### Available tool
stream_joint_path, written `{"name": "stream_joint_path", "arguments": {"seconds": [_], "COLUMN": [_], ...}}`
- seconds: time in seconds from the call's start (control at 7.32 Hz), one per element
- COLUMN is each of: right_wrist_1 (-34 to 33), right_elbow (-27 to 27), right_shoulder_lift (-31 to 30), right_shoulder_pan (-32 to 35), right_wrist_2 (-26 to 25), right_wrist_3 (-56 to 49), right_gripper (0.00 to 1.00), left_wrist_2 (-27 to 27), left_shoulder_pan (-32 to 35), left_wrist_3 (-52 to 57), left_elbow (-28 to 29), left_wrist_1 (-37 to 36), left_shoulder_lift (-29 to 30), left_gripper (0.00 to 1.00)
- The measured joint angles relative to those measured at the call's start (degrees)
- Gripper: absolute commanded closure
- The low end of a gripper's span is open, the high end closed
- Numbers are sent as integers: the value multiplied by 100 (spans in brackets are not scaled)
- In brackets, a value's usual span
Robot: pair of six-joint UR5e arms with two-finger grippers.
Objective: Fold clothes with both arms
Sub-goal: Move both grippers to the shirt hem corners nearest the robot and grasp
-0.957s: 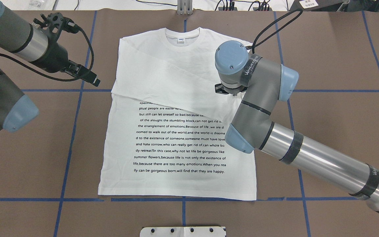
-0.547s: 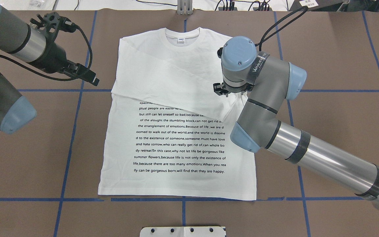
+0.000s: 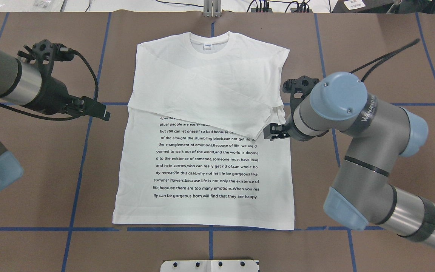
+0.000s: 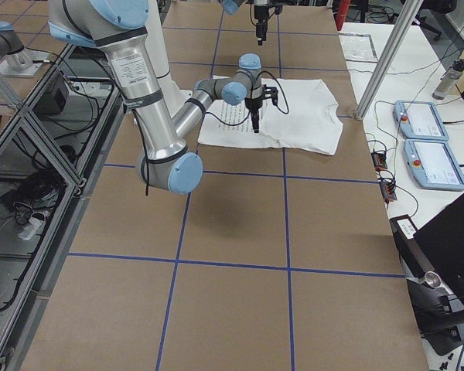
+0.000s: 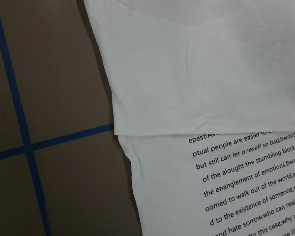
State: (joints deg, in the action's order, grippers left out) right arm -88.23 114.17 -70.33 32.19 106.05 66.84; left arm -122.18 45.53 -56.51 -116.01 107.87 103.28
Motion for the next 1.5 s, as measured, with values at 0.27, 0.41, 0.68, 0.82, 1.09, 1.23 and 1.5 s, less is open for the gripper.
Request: {"name": "stream_joint_path", "arguments": {"seconds": [0.27, 0.41, 0.68, 0.82, 1.09, 1.23, 1.5], "right_wrist_1": [1018, 1376, 1579, 1592, 1597, 1598, 1598], "right_elbow": [543, 683, 817, 829, 834, 834, 835], "right_shoulder_lift": [-951, -1316, -1619, -1653, -1673, -1675, -1677], "right_shoulder_pan": [-651, -1019, -1579, -1682, -1737, -1745, -1750], "right_wrist_2": [-376, -693, -1182, -1264, -1311, -1318, -1323], "right_wrist_3": [886, 1251, 1684, 1746, 1776, 1779, 1778], "right_gripper": [0, 0, 0, 0, 0, 0, 0], "left_wrist_2": [866, 1353, 2309, 2654, 2950, 3078, 3264], "left_shoulder_pan": [-944, -1454, -2472, -2840, -3231, -3337, -3437], "left_wrist_3": [-1137, -1663, -2580, -2887, -3119, -3141, -3131], "left_elbow": [-347, -424, -377, -252, -22, 47, 97], "left_wrist_1": [160, 576, 1402, 1528, 1567, 1516, 1388], "left_shoulder_lift": [-233, -532, -1087, -1165, -1205, -1206, -1201], "left_gripper": [0, 0, 0, 3, 19, 22, 22]}}
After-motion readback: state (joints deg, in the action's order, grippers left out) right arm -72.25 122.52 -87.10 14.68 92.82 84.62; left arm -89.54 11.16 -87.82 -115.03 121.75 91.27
